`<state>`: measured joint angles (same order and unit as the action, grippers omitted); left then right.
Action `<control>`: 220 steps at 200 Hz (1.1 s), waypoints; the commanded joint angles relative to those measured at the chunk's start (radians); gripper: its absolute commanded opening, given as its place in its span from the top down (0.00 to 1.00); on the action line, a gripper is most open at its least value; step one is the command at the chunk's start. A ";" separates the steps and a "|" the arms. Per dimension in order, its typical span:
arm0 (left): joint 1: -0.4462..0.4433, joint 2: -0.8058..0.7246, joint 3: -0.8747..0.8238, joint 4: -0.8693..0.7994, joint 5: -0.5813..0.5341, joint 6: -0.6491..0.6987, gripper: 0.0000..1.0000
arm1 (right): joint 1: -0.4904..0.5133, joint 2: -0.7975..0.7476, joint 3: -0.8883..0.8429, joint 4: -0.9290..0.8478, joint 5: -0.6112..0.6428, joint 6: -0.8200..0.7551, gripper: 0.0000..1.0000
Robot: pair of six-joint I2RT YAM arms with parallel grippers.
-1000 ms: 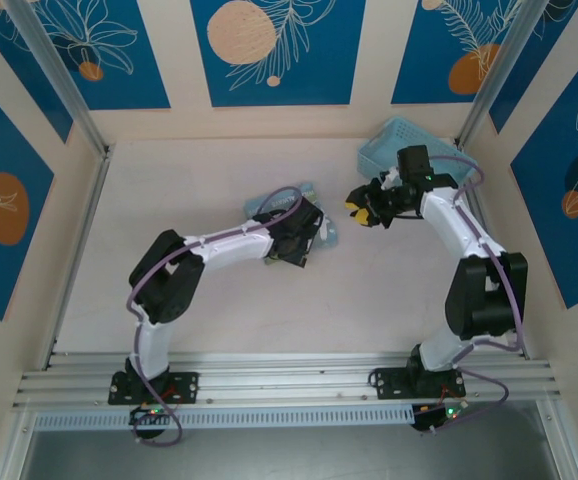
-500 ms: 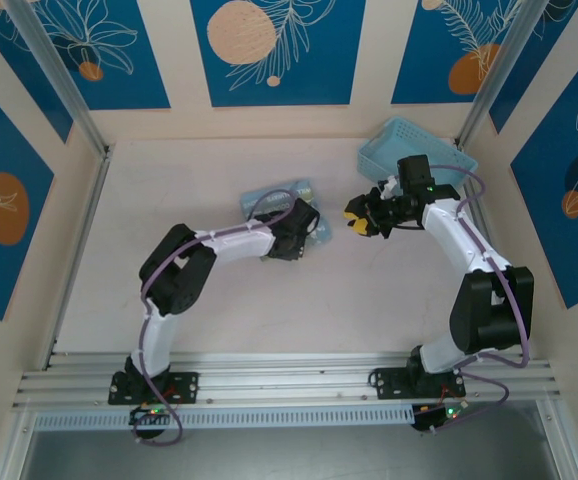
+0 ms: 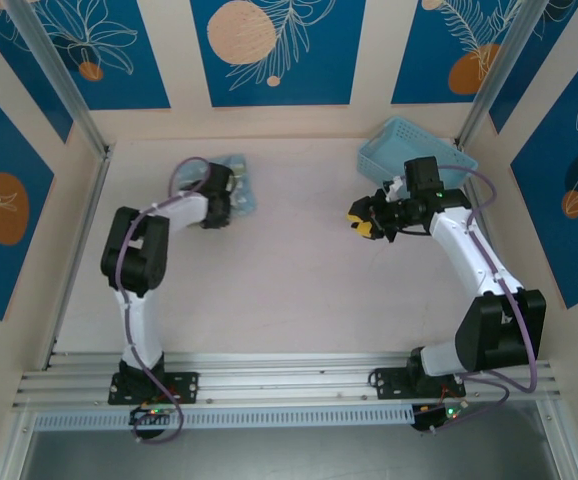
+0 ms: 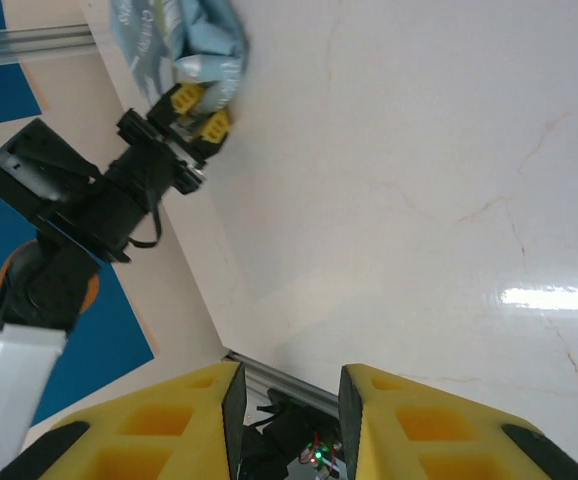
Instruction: Fold and stack the t-shirts
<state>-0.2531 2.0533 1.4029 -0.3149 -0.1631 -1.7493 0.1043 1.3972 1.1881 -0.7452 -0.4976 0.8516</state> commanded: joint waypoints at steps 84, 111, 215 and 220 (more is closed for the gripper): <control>0.380 0.206 0.307 -0.128 0.316 0.612 0.63 | 0.045 -0.208 -0.099 0.356 -0.070 0.021 0.65; 0.387 0.234 0.357 -0.094 0.399 0.626 0.57 | 0.051 -0.247 -0.133 0.461 -0.056 0.048 0.61; 0.322 -0.020 0.186 -0.055 0.446 0.634 0.60 | 0.083 -0.196 -0.116 0.412 -0.021 0.049 0.65; 0.320 -0.007 0.197 -0.057 0.450 0.637 0.63 | 0.083 -0.195 -0.116 0.412 -0.023 0.050 0.65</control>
<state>0.0734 2.0392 1.5799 -0.3672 0.2531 -1.1385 0.1780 1.1969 1.0767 -0.3294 -0.5262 0.8925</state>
